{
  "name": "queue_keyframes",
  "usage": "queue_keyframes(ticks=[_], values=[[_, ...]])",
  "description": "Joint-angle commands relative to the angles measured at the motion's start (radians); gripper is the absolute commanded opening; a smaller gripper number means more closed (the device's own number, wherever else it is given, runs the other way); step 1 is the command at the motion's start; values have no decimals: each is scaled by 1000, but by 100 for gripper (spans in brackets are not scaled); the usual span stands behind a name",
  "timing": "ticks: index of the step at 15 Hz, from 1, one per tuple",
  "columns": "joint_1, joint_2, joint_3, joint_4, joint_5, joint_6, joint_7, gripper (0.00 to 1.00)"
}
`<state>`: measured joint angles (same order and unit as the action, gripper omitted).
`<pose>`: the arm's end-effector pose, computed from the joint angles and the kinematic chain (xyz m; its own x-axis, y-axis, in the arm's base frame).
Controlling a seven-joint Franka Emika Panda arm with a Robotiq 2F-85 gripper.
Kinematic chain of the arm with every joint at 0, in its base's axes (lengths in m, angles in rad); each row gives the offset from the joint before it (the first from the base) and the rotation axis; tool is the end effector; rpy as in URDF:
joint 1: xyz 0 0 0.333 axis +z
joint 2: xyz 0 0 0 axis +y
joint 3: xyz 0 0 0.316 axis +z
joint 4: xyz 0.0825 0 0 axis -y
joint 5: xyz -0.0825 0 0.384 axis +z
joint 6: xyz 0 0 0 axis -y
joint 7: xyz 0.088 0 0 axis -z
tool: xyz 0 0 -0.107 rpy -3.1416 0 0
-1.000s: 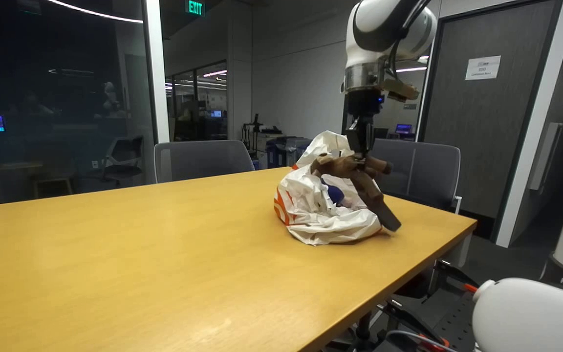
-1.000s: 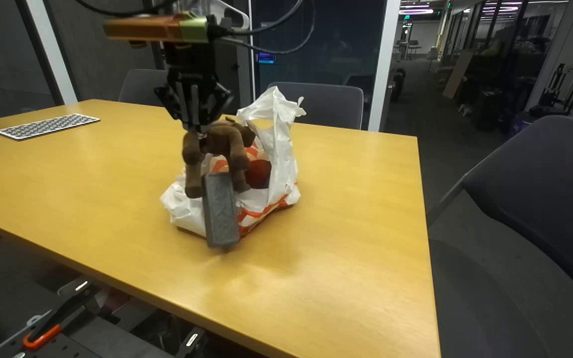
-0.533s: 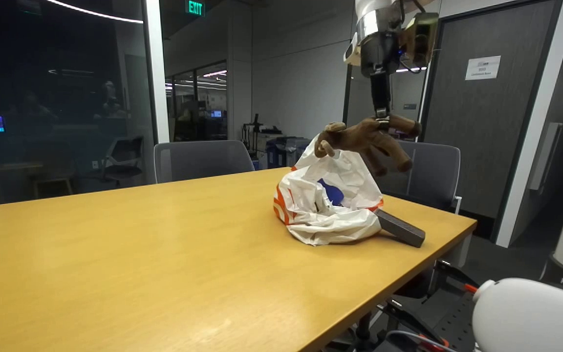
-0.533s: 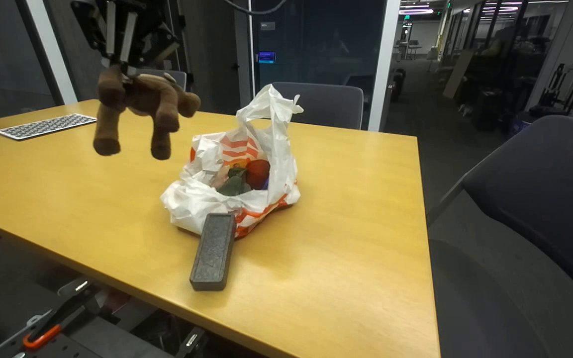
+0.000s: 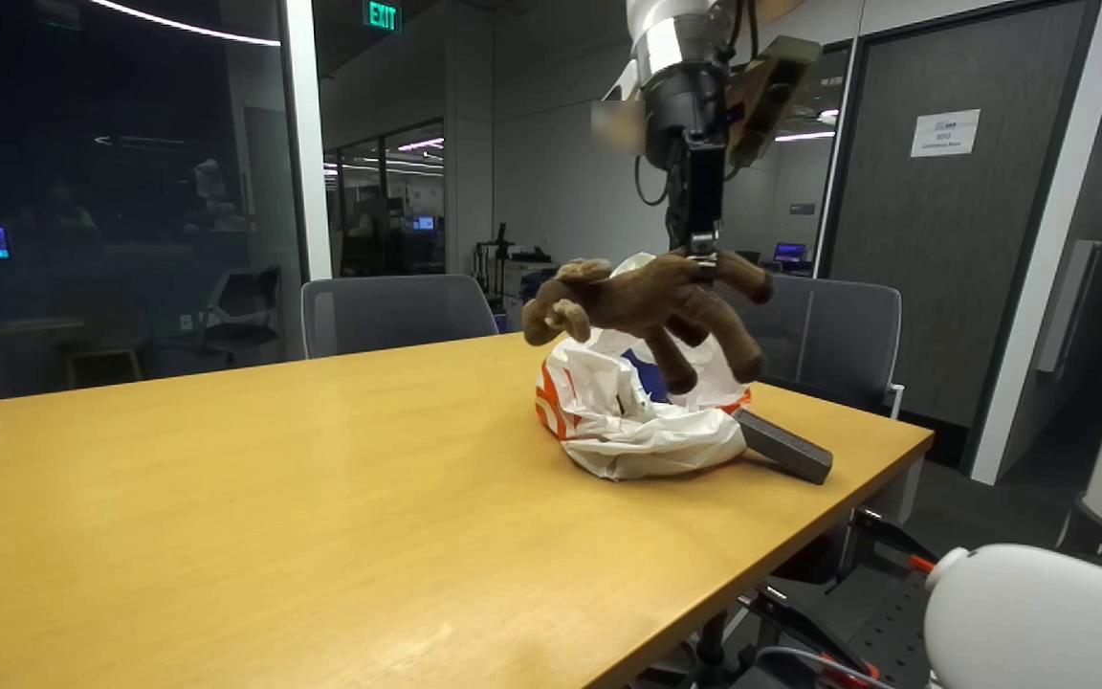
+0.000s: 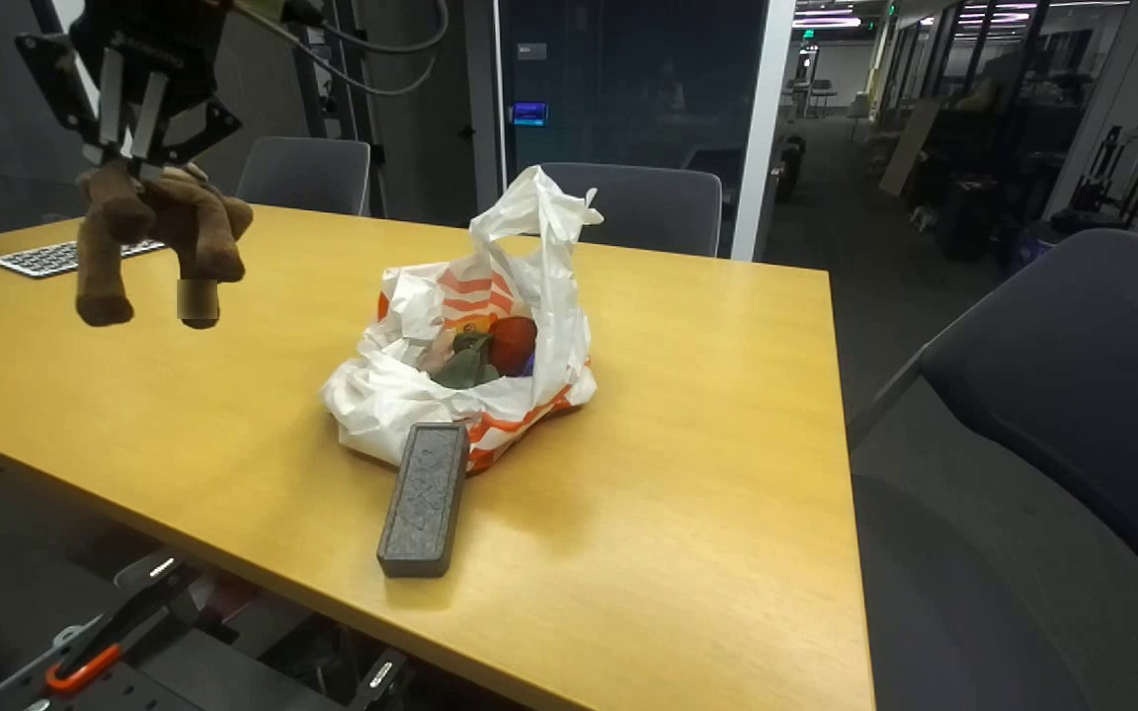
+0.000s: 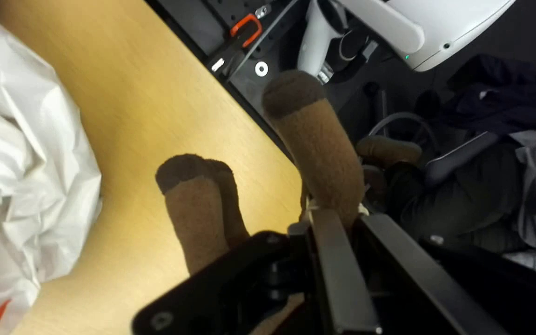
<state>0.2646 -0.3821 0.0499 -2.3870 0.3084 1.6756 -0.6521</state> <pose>0.3640 0.1501 0.4440 0.6196 0.7780 -0.1041 0.6887 -0.6024 -0.4035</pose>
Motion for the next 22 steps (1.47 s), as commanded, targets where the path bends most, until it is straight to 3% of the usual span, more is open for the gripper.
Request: queue_keyframes(ticks=[1,4,7,8,9,14,18,22], values=[[27,90,80,1,27,244,19,2],[33,174,127,16,9,427,92,2],[35,255,141,33,25,468,138,2],[33,273,144,37,28,463,156,15],[29,287,144,44,32,453,165,35],[9,298,137,83,76,353,184,71],[-24,243,122,98,44,224,280,99],[-92,158,76,51,-59,151,367,100]])
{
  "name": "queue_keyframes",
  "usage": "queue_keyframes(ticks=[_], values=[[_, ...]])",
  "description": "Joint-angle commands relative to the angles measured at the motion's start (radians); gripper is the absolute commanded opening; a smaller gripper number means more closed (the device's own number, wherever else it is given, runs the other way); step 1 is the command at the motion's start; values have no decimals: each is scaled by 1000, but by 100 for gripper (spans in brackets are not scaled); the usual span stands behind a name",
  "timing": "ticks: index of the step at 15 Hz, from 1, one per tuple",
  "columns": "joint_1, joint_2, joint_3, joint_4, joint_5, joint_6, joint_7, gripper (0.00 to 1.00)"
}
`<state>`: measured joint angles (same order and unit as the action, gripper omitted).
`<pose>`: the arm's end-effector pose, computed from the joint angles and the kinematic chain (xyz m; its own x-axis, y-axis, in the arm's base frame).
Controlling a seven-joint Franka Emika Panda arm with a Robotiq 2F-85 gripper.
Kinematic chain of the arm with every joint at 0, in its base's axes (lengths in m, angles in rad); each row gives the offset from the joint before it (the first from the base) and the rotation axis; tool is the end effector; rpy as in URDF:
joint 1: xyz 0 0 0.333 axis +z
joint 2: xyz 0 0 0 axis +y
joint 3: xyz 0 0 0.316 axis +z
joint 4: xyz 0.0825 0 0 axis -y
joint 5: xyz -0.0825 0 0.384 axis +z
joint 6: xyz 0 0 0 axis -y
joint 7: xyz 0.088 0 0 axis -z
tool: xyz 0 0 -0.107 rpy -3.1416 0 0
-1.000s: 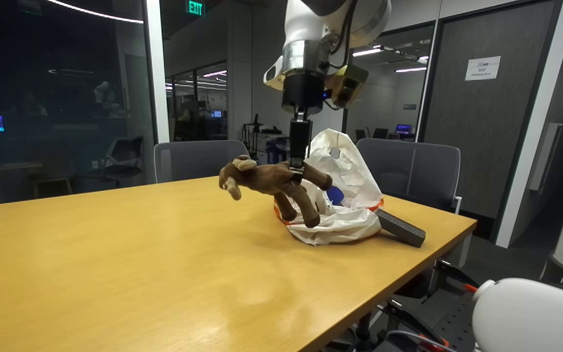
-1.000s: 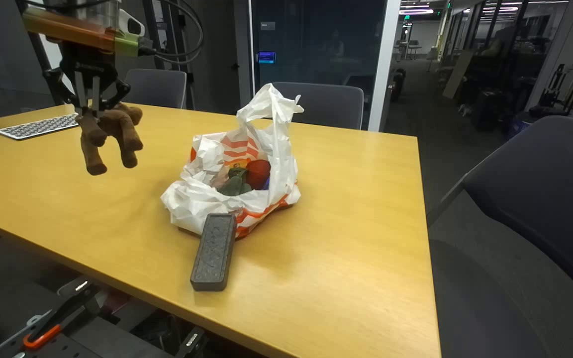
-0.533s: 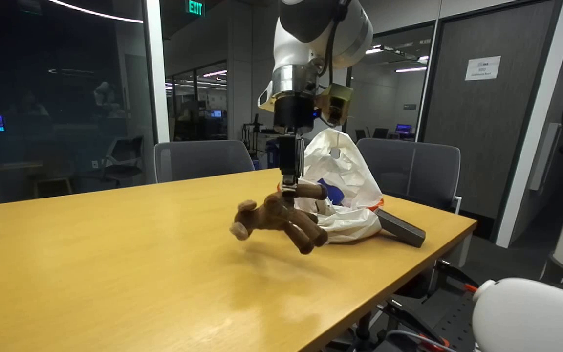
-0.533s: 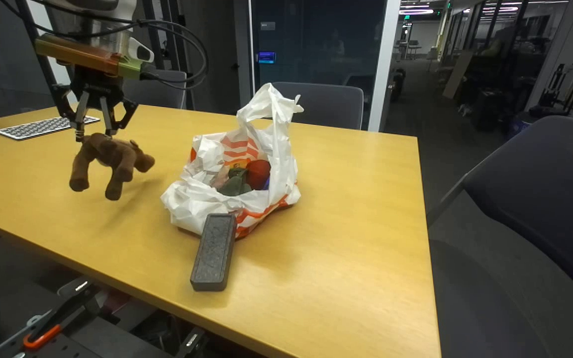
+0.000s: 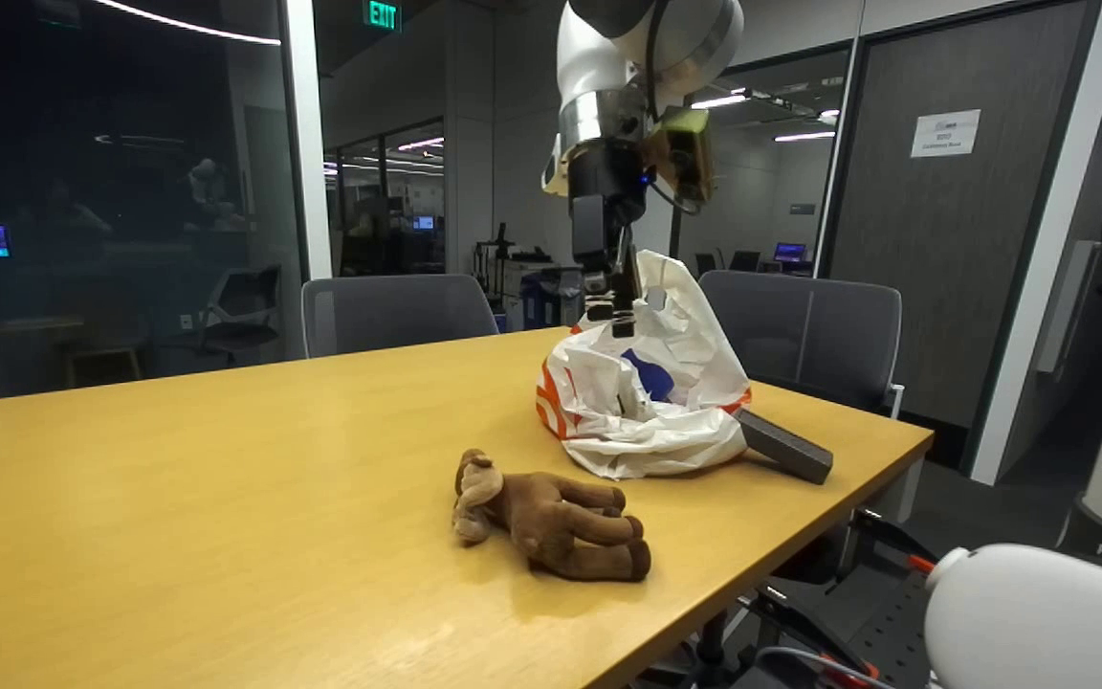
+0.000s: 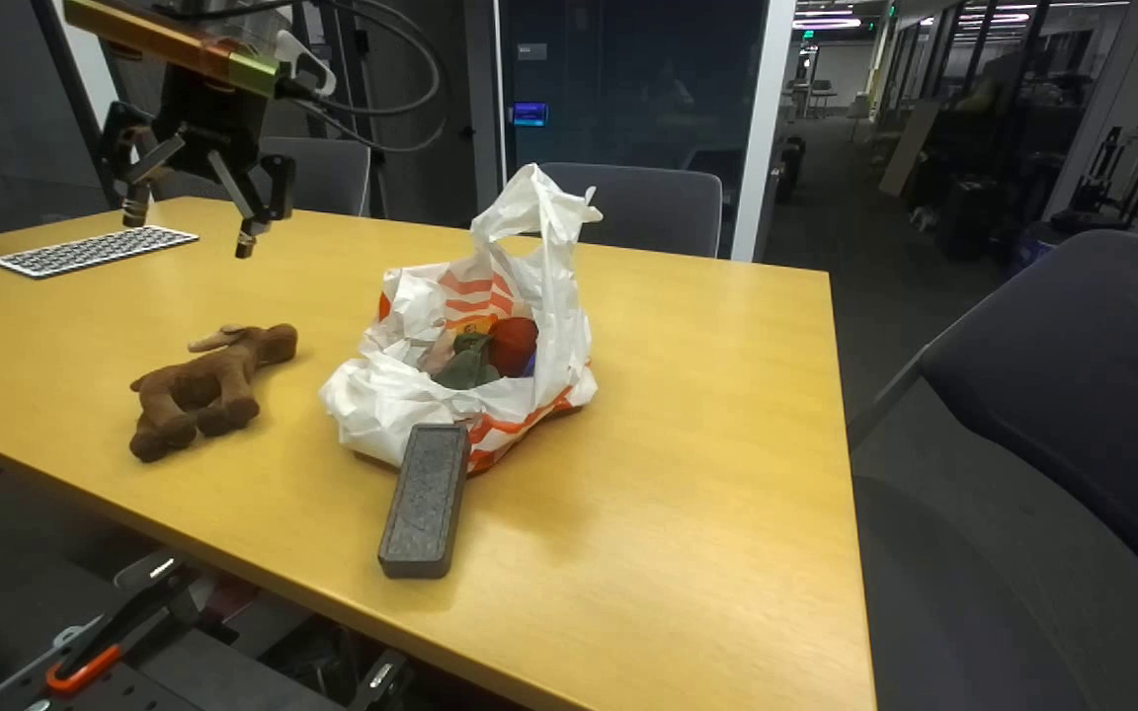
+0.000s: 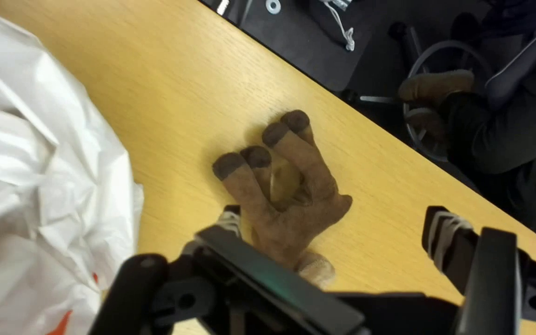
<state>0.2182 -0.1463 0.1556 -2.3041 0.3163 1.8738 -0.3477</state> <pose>0.4173 0.1896 0.3881 0.8035 0.5630 -0.1937 0.4898 -0.8100 -0.3224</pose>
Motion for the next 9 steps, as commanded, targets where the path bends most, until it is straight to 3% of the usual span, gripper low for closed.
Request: queue_keyframes(ticks=[1,9], values=[[-71,-104,-49,-58,-107,-22,79,100],[-246,-249,-214,-271,-297,54,79,100]])
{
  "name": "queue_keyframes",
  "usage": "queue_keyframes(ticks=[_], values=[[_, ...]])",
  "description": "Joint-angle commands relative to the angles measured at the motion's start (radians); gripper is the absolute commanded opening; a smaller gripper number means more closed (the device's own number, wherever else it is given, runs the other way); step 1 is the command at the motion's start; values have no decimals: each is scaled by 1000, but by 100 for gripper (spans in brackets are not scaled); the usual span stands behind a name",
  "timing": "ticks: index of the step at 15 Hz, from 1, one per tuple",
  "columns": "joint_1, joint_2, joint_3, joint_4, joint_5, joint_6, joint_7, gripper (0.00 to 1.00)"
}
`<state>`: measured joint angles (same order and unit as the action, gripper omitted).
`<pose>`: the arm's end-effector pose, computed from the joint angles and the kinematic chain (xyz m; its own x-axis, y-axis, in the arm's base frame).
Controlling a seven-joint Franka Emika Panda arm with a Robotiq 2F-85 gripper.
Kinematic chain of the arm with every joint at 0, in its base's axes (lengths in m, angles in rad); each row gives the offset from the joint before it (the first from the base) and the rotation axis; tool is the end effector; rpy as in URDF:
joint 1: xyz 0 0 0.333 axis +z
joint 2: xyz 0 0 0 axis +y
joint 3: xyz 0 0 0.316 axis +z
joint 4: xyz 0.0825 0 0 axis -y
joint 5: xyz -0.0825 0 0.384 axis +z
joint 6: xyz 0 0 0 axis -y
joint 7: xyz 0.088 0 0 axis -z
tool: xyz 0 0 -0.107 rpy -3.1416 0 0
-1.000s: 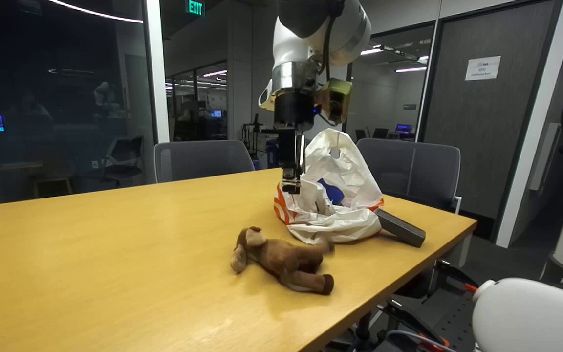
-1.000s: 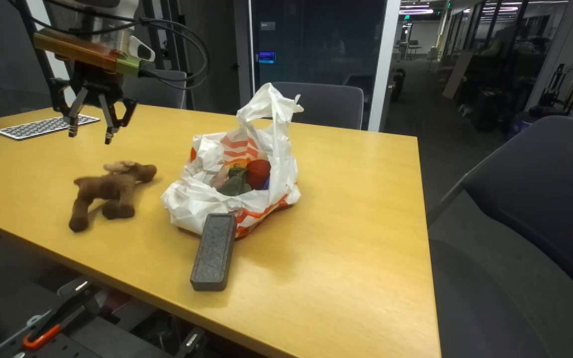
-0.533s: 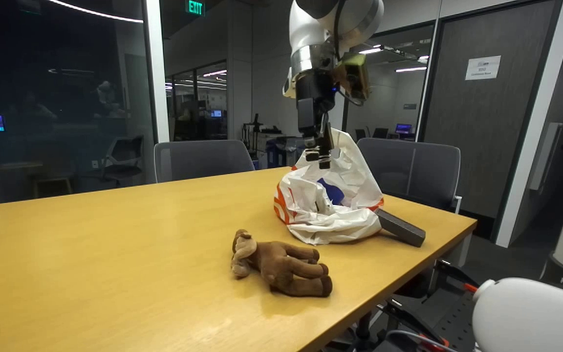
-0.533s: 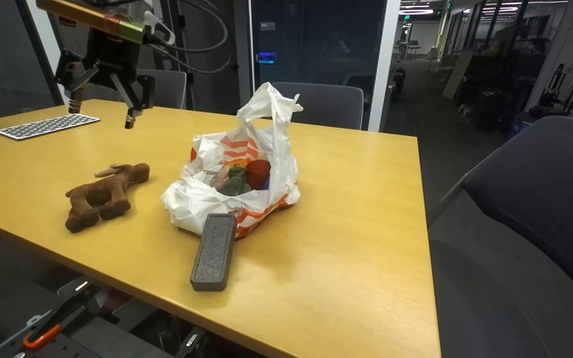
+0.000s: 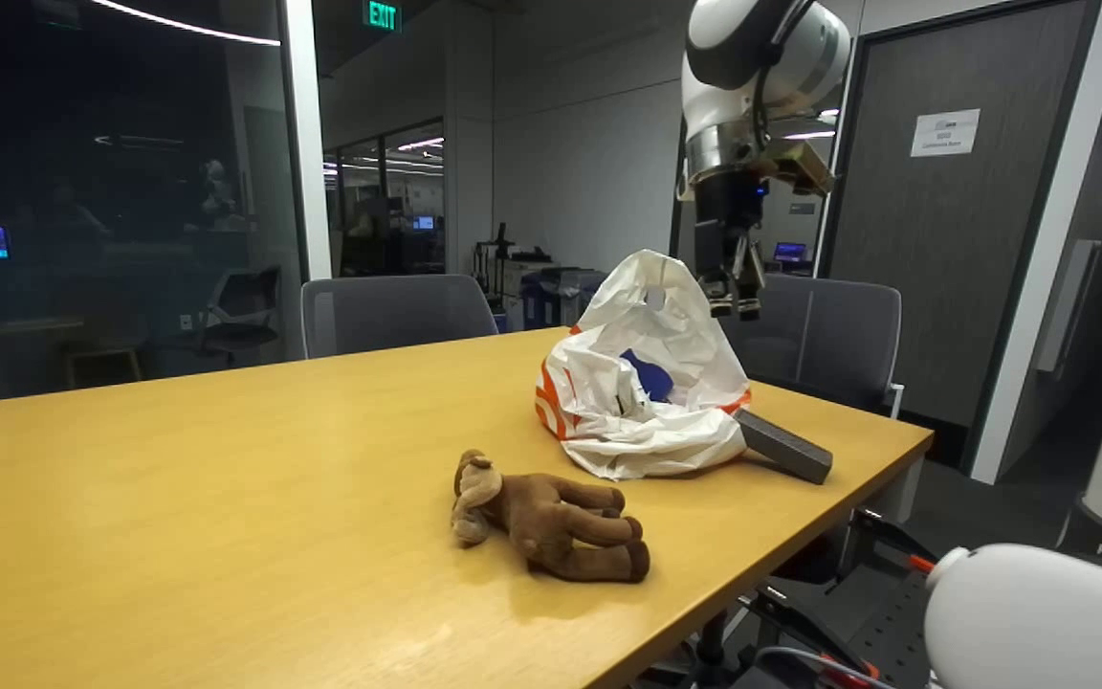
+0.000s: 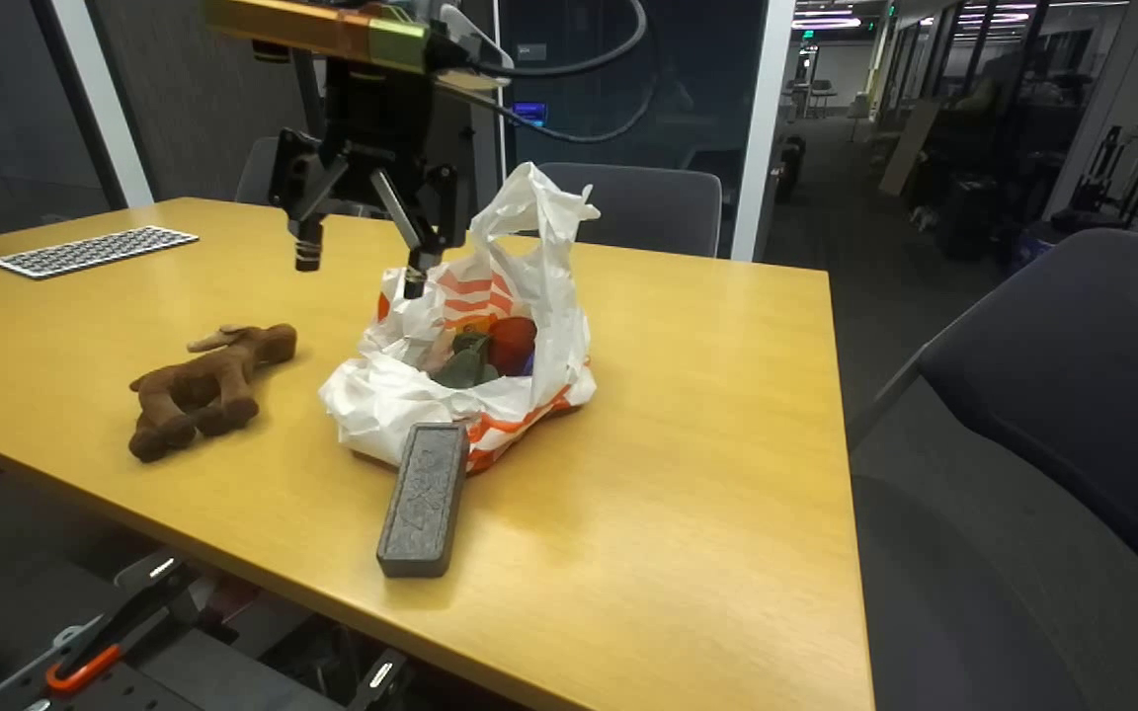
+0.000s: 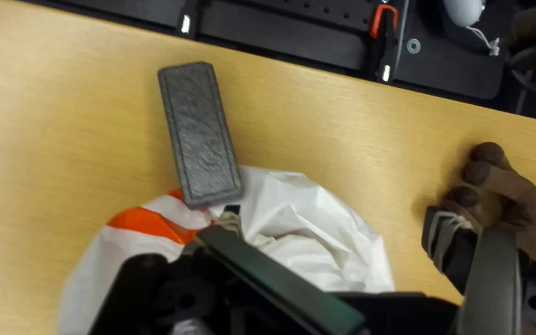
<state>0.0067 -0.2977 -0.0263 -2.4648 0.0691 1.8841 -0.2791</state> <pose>0.4050 -0.0027 0.3847 0.9379 0.2391 -0.2514 0.2093 -0.9679 -0.1395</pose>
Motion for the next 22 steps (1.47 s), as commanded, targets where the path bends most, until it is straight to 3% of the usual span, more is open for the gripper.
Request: queue_keyframes(ticks=[1,6,7,10,15,17,18,22], values=[[-40,-130,-38,-156,-75,74,-6,100],[-44,-252,-47,-382,-129,358,10,100],[-46,-172,-50,-285,-131,373,14,100],[-50,-164,-60,-311,-130,460,12,100],[-98,-26,-73,-307,-182,621,44,100],[-104,18,-95,-310,-169,616,31,100],[-92,-32,-80,-310,-166,580,31,100],[-94,-4,-84,-303,-165,578,29,100]])
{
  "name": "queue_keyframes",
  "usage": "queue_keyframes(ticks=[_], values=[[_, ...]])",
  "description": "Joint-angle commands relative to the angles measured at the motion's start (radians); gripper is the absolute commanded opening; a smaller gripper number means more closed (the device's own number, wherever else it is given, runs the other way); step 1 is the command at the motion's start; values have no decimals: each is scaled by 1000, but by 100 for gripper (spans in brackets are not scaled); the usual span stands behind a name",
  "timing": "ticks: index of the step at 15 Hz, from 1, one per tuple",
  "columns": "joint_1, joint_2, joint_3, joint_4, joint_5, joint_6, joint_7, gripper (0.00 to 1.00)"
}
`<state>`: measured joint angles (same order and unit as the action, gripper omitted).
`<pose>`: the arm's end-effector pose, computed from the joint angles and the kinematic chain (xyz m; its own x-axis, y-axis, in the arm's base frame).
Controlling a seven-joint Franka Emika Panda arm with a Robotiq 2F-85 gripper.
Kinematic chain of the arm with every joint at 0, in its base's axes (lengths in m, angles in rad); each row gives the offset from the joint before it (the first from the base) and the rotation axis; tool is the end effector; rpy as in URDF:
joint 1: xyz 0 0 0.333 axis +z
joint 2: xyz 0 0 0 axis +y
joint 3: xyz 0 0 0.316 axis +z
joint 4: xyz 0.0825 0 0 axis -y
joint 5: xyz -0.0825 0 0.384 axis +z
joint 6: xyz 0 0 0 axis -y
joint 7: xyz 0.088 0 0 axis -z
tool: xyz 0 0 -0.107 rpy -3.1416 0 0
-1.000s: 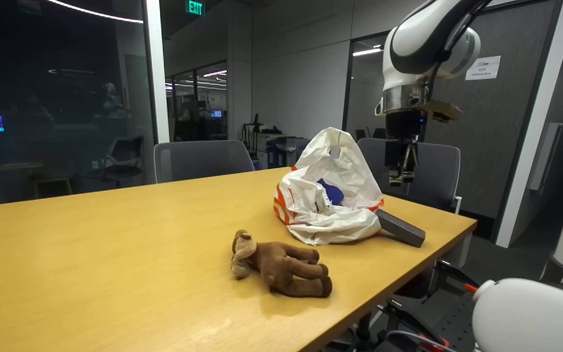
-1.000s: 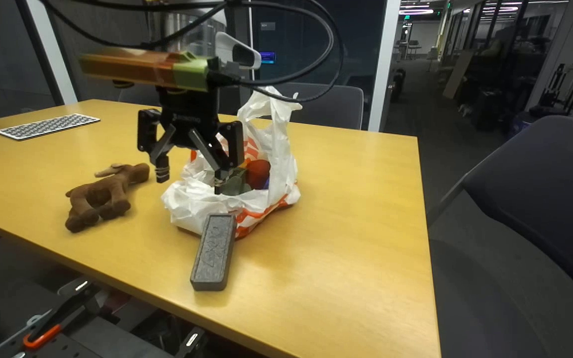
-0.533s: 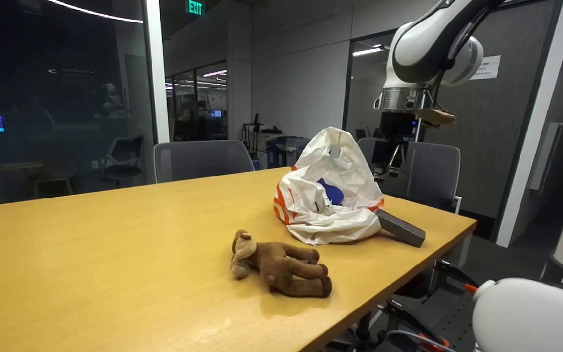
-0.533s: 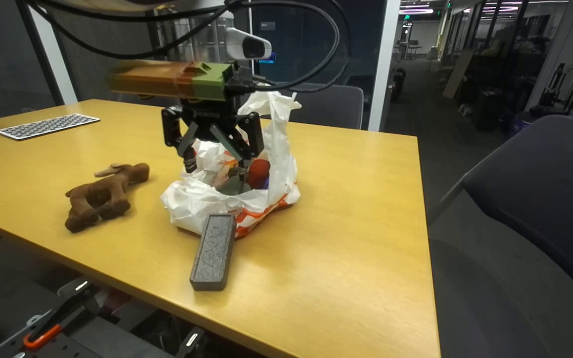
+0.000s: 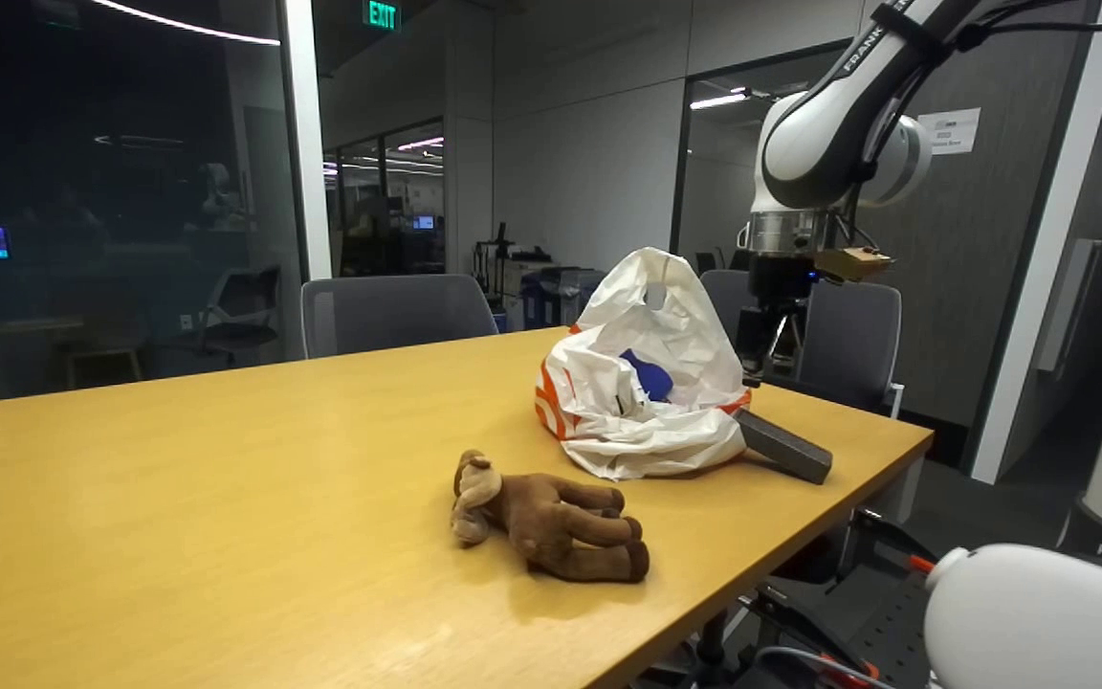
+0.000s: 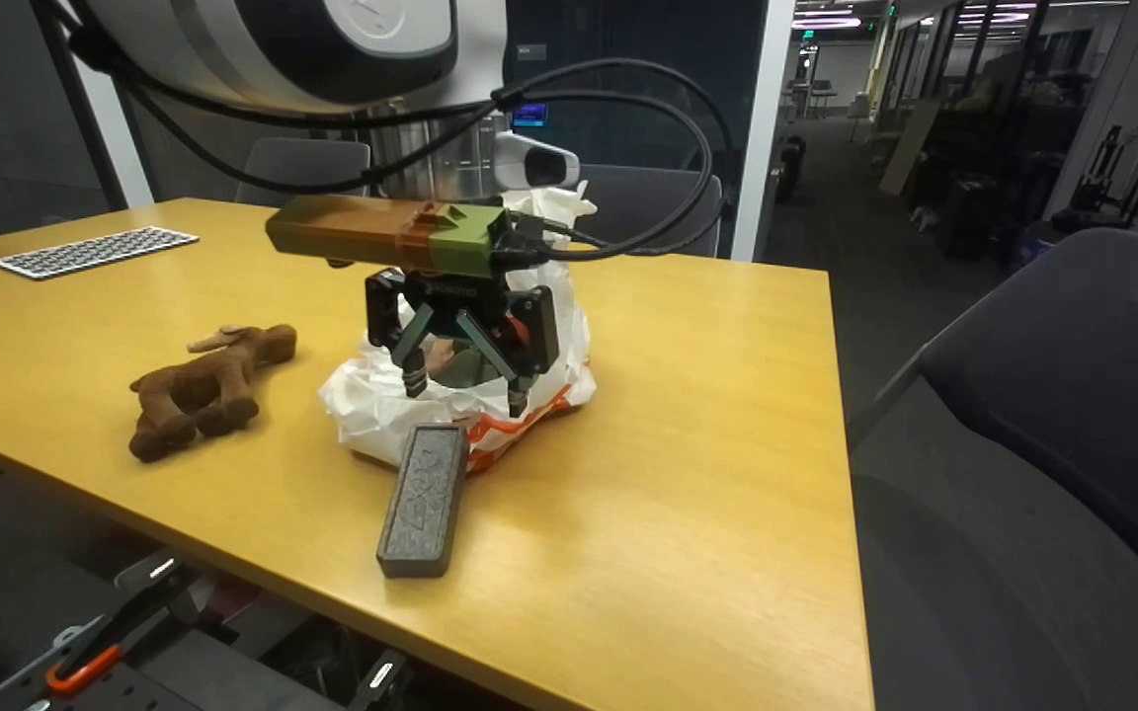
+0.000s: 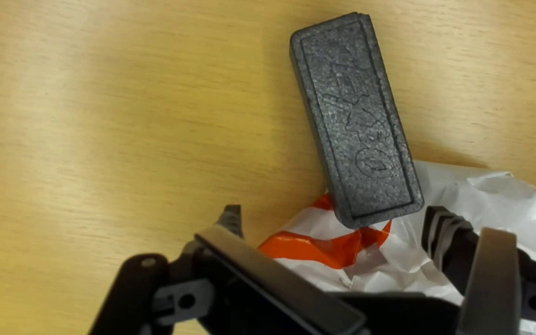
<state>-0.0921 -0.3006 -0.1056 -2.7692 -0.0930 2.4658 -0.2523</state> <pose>0.3700 -0.0712 0.3026 0.9913 0.1315 -0.0107 0.1318 -0.9910 0.0248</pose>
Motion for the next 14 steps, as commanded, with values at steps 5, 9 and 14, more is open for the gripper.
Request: queue_keyframes(ticks=[5,9,14], values=[[9,13,-5,1,-9,33,-10,100],[15,65,-31,1,20,58,-69,100],[33,151,-48,0,77,98,-160,100]])
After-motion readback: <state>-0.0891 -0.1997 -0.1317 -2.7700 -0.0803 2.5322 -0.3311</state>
